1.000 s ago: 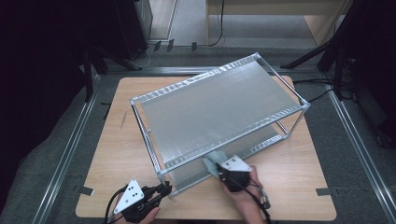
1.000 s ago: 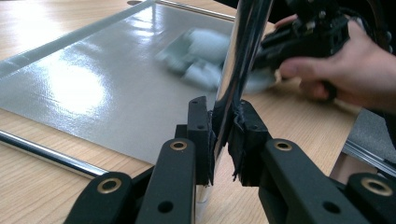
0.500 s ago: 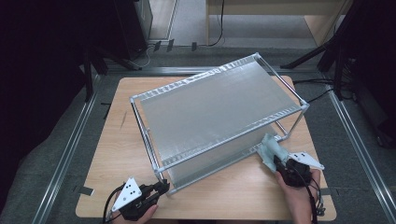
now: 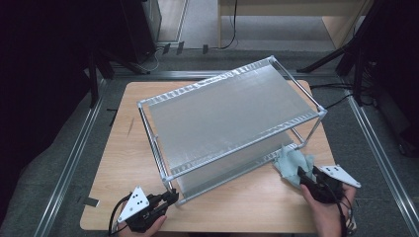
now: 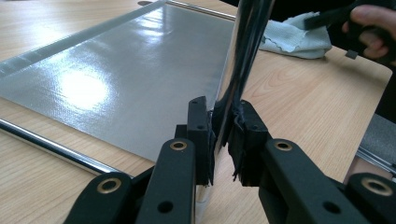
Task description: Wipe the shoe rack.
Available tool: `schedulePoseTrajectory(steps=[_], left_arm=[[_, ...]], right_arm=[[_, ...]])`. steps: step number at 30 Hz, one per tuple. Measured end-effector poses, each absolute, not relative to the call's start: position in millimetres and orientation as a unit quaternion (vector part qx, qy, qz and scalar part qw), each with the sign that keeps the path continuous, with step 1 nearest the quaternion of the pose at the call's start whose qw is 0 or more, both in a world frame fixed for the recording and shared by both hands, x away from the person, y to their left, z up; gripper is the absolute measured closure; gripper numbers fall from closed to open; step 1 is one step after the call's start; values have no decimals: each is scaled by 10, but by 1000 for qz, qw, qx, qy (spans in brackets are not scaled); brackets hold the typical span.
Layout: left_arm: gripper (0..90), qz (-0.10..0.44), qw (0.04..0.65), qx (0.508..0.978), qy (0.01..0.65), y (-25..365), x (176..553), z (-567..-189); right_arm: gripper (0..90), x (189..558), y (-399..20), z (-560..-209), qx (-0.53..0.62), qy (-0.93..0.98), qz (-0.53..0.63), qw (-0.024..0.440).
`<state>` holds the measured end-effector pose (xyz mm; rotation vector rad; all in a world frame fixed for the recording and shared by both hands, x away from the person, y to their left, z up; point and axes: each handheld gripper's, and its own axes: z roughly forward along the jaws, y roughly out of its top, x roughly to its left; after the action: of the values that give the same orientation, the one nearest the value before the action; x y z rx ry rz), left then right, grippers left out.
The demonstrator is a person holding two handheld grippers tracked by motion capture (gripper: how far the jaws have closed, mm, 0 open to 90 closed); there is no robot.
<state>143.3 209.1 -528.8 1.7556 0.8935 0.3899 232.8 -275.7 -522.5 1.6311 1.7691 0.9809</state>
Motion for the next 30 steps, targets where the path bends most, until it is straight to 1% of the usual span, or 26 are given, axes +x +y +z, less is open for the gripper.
schedulePoseTrajectory(steps=[2, 4, 5, 7, 12, 15, 16, 17, 18, 20, 21, 24, 30], left_arm=[[797, 163, 537, 738, 376, 2090, 1431, -5288], [797, 164, 537, 738, 376, 2090, 1431, -5287], [797, 163, 536, 738, 376, 2090, 1431, -5288], [796, 163, 537, 738, 375, 2091, 1432, -5289], [797, 163, 536, 738, 375, 2091, 1432, -5288], [797, 163, 535, 739, 375, 2091, 1431, -5287], [797, 164, 535, 739, 375, 2091, 1431, -5287], [797, 164, 535, 739, 375, 2092, 1431, -5287], [797, 165, 535, 739, 375, 2096, 1431, -5287], [797, 166, 534, 739, 376, 2105, 1432, -5287], [797, 165, 534, 739, 376, 2112, 1433, -5287], [797, 167, 533, 737, 380, 2136, 1433, -5288], [797, 169, 533, 735, 382, 2167, 1437, -5292]], right_arm=[[358, 2387, -2695, -5323, 619, 657, 350, 251], [298, 2435, -2657, -5388, 627, 662, 329, 245], [280, 2449, -2642, -5407, 629, 663, 325, 243], [284, 2459, -2615, -5428, 631, 665, 314, 247], [406, 2450, -2562, -5471, 614, 681, 291, 273], [569, 2443, -2580, -5462, 611, 682, 294, 273], [677, 2441, -2588, -5457, 610, 683, 294, 273], [752, 2439, -2607, -5448, 610, 684, 294, 270], [792, 2443, -2635, -5440, 615, 681, 297, 266], [810, 2442, -2715, -5412, 629, 664, 317, 252], [811, 2433, -2746, -5378, 630, 659, 321, 258], [811, 2382, -2831, -5165, 629, 632, 347, 290], [811, 2247, -2873, -4596, 605, 577, 426, 345]])
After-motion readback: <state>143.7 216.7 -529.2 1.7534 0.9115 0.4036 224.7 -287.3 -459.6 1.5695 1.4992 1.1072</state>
